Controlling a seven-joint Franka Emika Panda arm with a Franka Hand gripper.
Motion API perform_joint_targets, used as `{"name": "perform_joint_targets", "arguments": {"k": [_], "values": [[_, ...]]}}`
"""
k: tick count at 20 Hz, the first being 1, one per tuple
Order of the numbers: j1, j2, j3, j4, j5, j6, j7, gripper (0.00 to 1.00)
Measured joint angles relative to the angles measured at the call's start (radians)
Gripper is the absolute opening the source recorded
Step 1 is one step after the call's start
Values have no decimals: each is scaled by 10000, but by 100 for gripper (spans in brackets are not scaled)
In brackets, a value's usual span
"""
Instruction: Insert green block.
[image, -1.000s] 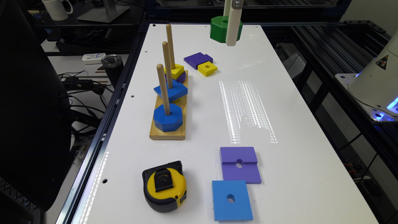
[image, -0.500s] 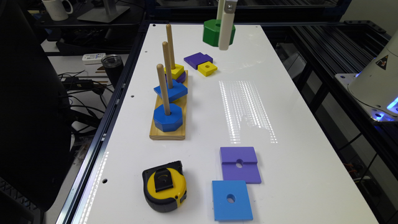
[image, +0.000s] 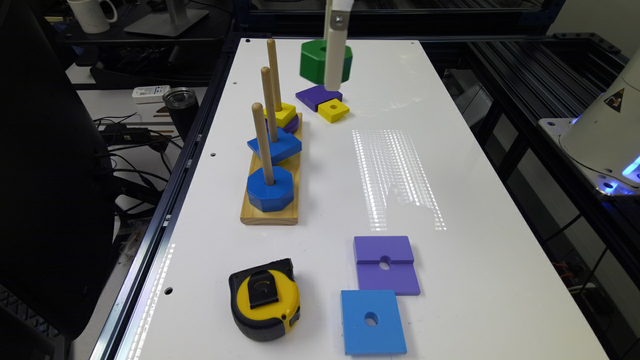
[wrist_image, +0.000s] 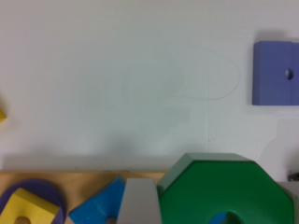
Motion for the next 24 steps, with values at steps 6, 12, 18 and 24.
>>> {"name": "perform_joint_targets", "arguments": {"k": [6, 12, 18, 24], "values": [[6, 531, 116, 586, -27, -2, 113, 0], [24, 1034, 227, 1153, -135, -7, 295, 0], [44, 1420, 297, 1595, -207, -16, 417, 0], [49, 1642, 336, 1853, -222, -20, 447, 0]]}}
